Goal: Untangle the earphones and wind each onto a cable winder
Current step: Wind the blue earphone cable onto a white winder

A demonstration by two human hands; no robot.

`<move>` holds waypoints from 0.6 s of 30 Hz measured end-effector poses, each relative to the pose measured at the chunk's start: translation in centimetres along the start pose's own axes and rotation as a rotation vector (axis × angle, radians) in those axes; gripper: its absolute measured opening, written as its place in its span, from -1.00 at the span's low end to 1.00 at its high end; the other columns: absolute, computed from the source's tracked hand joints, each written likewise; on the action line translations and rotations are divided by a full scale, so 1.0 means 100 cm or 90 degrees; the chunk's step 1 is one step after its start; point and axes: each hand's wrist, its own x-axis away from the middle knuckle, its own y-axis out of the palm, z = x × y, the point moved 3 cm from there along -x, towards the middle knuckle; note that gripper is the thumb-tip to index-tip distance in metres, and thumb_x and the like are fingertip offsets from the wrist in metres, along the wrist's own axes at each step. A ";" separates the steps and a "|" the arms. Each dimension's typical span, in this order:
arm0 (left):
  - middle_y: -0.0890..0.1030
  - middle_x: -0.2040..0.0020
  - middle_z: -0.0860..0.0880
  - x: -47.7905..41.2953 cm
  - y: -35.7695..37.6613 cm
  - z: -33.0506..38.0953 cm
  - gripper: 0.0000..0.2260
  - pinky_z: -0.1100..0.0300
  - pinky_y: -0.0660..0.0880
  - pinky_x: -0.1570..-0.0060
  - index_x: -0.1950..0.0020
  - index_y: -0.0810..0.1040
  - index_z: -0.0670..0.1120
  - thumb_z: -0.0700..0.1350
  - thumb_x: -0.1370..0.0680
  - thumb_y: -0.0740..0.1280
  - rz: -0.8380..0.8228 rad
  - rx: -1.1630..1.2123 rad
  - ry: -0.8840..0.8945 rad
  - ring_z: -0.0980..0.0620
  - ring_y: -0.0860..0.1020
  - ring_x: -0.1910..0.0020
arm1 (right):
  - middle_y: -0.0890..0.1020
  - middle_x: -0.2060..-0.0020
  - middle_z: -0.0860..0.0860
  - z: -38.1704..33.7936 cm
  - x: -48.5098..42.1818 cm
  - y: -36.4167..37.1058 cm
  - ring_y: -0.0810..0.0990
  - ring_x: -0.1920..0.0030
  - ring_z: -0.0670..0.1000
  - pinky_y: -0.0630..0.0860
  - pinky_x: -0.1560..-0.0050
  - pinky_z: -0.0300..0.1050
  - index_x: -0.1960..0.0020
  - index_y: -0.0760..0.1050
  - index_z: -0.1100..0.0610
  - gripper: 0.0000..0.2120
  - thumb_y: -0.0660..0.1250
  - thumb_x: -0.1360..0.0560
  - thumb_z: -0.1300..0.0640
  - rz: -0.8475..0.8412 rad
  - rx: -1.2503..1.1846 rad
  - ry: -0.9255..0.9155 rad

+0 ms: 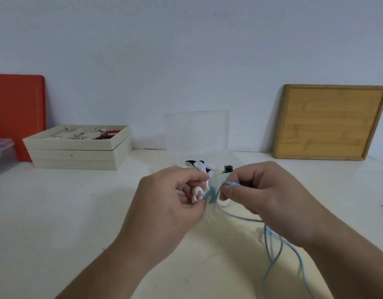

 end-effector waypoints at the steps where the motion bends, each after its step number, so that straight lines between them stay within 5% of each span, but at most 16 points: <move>1: 0.67 0.19 0.12 0.000 0.001 0.000 -0.66 0.20 0.63 0.16 0.04 0.72 0.10 -0.34 -0.38 0.50 -0.022 0.001 -0.003 0.14 0.64 0.28 | 0.32 0.55 -0.06 0.000 -0.001 -0.002 0.22 0.52 -0.06 0.20 0.49 -0.25 0.28 0.61 0.16 -0.80 0.44 -0.48 0.11 0.034 0.040 0.002; 8: 0.65 0.23 0.06 0.002 0.003 0.000 -0.69 0.04 0.65 0.12 0.04 0.73 0.08 -0.33 -0.40 0.48 -0.130 0.047 -0.047 0.05 0.65 0.29 | 0.60 0.43 0.06 0.001 -0.001 -0.011 0.37 0.49 -0.10 0.32 0.46 -0.34 0.26 0.64 0.04 -0.89 0.55 -0.40 0.16 0.129 0.041 0.003; 11: 0.65 0.23 0.11 0.003 0.003 0.000 -0.69 0.19 0.63 0.22 0.05 0.73 0.07 -0.34 -0.40 0.49 -0.156 0.075 -0.063 0.11 0.64 0.30 | 0.51 0.52 -0.08 0.005 -0.002 -0.016 0.36 0.50 -0.11 0.33 0.43 -0.32 0.25 0.66 0.07 -0.90 0.53 -0.42 0.20 0.147 -0.011 0.012; 18: 0.69 0.18 -0.02 0.004 0.008 0.005 -0.65 0.03 0.67 0.07 0.03 0.73 -0.03 -0.45 -0.38 0.47 -0.190 0.179 -0.060 0.09 0.64 0.20 | 0.53 0.55 -0.05 0.011 -0.004 -0.019 0.42 0.52 -0.12 0.36 0.45 -0.39 0.26 0.67 0.10 -0.86 0.47 -0.48 0.17 0.189 -0.056 0.046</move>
